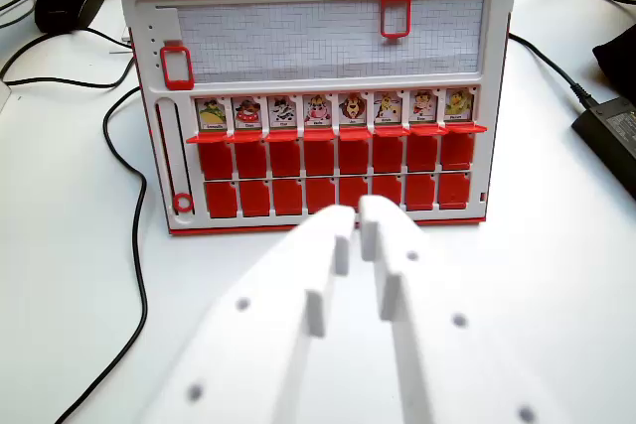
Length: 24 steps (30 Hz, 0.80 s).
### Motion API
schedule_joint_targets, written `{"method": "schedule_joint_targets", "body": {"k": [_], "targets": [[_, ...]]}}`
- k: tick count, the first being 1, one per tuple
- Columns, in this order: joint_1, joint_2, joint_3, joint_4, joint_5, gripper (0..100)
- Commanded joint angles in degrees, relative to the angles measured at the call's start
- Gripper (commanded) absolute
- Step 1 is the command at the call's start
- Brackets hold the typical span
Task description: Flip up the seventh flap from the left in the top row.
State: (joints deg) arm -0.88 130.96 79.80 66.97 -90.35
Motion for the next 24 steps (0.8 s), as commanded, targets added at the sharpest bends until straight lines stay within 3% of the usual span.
{"method": "schedule_joint_targets", "body": {"k": [1, 24], "targets": [[0.0, 2.8, 0.2, -1.6, -0.9, 0], [0.2, 2.6, 0.7, -2.0, -1.5, 0]]}}
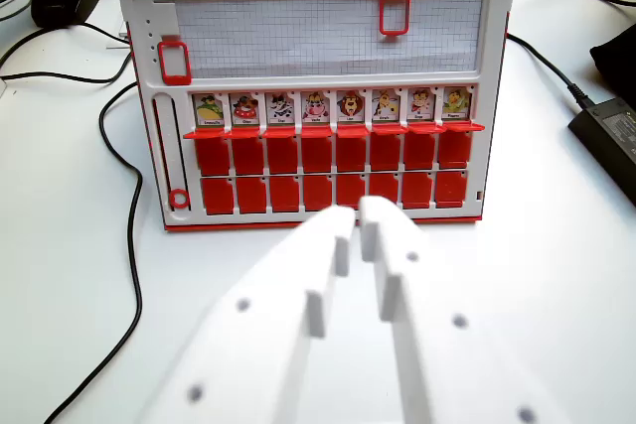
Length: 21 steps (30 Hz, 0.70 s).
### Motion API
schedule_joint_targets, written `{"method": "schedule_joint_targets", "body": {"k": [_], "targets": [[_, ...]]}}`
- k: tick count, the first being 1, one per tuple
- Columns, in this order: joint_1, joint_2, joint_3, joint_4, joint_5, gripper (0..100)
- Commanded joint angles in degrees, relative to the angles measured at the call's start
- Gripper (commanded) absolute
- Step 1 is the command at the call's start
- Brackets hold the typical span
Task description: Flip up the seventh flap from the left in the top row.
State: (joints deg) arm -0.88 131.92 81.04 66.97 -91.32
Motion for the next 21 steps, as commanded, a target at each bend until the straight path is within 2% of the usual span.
{"method": "schedule_joint_targets", "body": {"k": [1, 11, 15, 21], "targets": [[0.2, 1.7, -0.4, -2.1, -0.5, 0], [1.4, 1.9, 3.0, -1.9, 0.5, 0], [3.0, -1.3, 6.5, -0.6, 3.3, 0], [7.4, -10.7, 14.7, -10.5, 6.8, 0]]}}
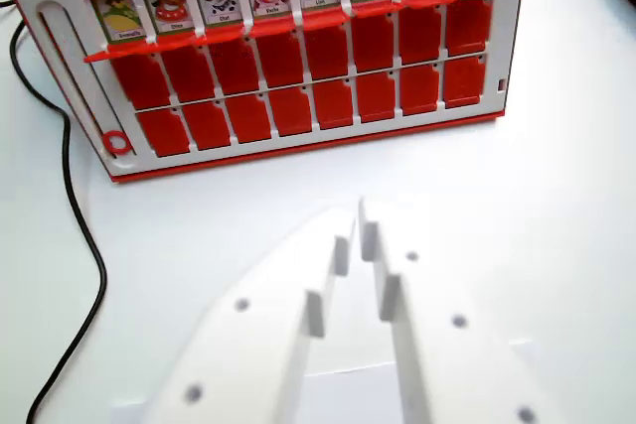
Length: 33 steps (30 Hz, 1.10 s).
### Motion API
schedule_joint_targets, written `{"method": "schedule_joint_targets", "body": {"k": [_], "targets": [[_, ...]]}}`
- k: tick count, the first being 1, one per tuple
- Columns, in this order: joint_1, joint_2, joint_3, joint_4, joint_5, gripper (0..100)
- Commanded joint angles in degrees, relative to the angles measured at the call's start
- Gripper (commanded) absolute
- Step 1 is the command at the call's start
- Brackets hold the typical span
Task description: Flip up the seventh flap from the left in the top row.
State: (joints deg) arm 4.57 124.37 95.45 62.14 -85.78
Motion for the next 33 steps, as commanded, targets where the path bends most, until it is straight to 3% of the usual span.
{"method": "schedule_joint_targets", "body": {"k": [1, 10, 23, 33], "targets": [[2.7, -4.9, 1.0, -7.4, 1.7, 0], [4.5, -22.1, -2.2, -17.7, 6.3, 0], [6.1, -49.8, -27.8, -21.4, 9.2, 0], [7.6, -59.4, -37.5, -22.1, 10.1, 0]]}}
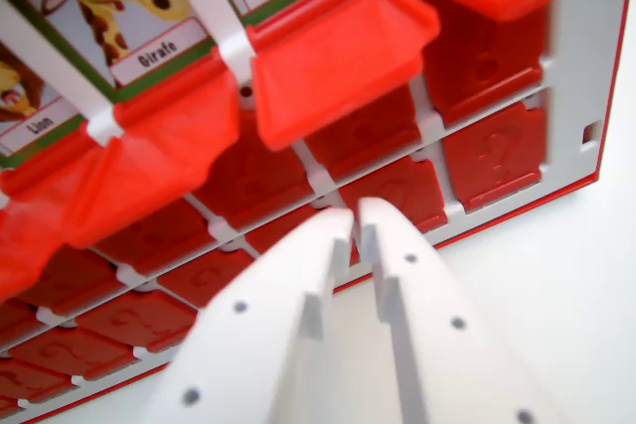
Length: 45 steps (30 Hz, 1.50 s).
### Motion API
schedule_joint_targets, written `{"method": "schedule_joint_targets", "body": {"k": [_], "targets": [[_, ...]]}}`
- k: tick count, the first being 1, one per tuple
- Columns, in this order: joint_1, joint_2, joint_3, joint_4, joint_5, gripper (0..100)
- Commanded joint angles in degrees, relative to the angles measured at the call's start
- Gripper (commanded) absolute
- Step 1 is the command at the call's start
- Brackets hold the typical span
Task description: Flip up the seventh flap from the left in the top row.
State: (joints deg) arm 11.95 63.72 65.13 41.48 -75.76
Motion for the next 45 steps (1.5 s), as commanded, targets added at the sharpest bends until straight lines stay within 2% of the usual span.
{"method": "schedule_joint_targets", "body": {"k": [1, 16, 27, 41, 45], "targets": [[0.4, 0.8, -7.8, -1.5, 0.1, 0], [1.6, -2.5, -12.9, -5.7, 0.2, 0], [2.2, -4.0, -13.9, -13.8, 5.5, 0], [1.1, -4.2, -13.5, -12.2, 5.5, 0], [0.8, -4.2, -13.4, -13.4, 7.7, 0]]}}
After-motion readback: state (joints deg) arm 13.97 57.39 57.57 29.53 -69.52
